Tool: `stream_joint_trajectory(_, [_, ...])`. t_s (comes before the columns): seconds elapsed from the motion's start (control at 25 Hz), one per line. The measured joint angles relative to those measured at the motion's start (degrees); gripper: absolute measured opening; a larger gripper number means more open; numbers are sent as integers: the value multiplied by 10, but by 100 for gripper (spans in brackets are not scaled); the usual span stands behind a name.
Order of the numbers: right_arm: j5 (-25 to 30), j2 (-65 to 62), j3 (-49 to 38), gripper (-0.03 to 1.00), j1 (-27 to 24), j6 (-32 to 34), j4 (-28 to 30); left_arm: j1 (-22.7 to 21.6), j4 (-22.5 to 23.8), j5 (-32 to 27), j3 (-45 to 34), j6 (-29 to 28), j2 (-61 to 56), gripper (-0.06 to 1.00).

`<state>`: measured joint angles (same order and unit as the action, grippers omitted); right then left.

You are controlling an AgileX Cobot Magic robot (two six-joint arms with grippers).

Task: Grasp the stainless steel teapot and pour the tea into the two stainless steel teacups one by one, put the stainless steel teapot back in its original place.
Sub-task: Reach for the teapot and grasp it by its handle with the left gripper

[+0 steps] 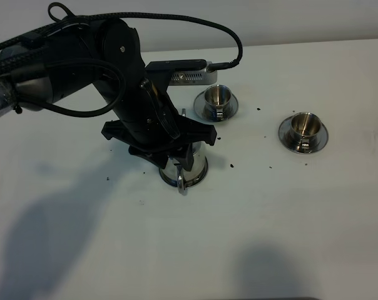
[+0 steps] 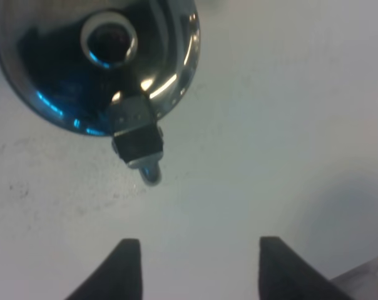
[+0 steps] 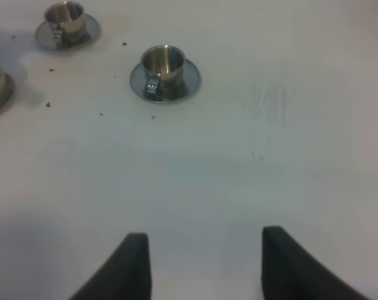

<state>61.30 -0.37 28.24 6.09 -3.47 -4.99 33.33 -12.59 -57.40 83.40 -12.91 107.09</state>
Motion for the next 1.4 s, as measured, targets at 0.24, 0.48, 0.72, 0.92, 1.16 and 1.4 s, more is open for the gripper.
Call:
stream_joint_trajectory(0.24, [0,0,0,40,0,0,-3,0,0,-7,0,-25,18,54])
stream_joint_trajectory(0.48, [0,0,0,40,0,0,-6,0,27,-5,0,-51,37,54])
stream_joint_trajectory(0.72, [-1,0,0,40,0,0,-6,0,41,23,0,-66,43,54])
stream_joint_trajectory(0.92, [-1,0,0,40,0,0,-6,0,41,36,1,-73,71,54])
stream_joint_trajectory(1.16, [-1,0,0,40,0,0,-6,0,41,53,9,-81,90,54])
stream_joint_trajectory(1.4, [-1,0,0,40,0,0,-6,0,31,57,26,-82,115,54])
